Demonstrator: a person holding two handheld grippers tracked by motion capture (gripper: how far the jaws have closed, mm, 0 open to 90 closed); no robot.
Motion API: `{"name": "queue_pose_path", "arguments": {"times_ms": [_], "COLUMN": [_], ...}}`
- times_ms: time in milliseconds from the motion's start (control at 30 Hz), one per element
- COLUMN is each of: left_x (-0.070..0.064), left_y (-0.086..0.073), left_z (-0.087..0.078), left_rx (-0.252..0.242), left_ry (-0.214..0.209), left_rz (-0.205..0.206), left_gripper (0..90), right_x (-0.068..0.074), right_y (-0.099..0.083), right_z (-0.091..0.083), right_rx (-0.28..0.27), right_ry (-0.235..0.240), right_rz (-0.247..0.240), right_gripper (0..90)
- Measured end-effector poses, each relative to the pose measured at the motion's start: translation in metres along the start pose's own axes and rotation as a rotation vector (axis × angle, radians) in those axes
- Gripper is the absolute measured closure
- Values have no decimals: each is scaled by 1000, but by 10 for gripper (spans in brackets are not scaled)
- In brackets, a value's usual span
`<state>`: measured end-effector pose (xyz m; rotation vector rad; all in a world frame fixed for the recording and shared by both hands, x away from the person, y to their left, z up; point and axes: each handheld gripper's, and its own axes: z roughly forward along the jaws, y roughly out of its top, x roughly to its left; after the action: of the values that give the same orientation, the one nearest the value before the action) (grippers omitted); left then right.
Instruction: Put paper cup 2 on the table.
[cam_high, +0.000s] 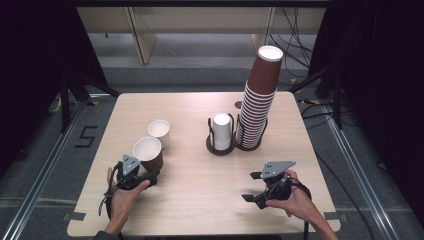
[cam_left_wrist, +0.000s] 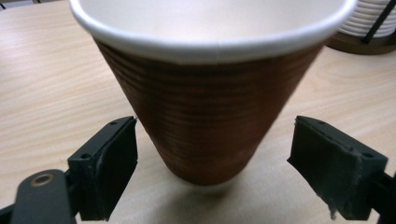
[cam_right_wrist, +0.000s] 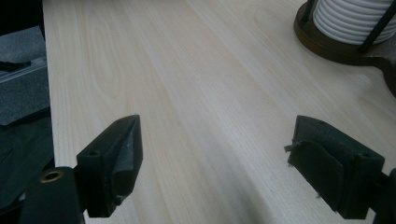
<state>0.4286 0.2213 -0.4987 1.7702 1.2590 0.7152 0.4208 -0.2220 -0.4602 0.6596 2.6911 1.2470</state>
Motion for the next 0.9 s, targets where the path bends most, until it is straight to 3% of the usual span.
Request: {"name": "queue_pose_path", "arguments": {"times_ms": [67,400,900], "left_x": [0,-8,-36], "left_y": [-2,-9,-16], "left_z": [-3,-21,-50], "left_rx": [20,21,4], "left_ry": [3,-13,-95], "left_rz": [-4,-24,-31], "left_gripper": [147,147,147], "right_x": [-1,-2,-2], "right_y": [0,-1,-4], "right_z": [0,-1,-6], "right_rx": [-4,-6,-25], "right_ry": [-5,-9,-30], "right_rz": [-7,-3,13], "right_gripper": [179,177,172]}}
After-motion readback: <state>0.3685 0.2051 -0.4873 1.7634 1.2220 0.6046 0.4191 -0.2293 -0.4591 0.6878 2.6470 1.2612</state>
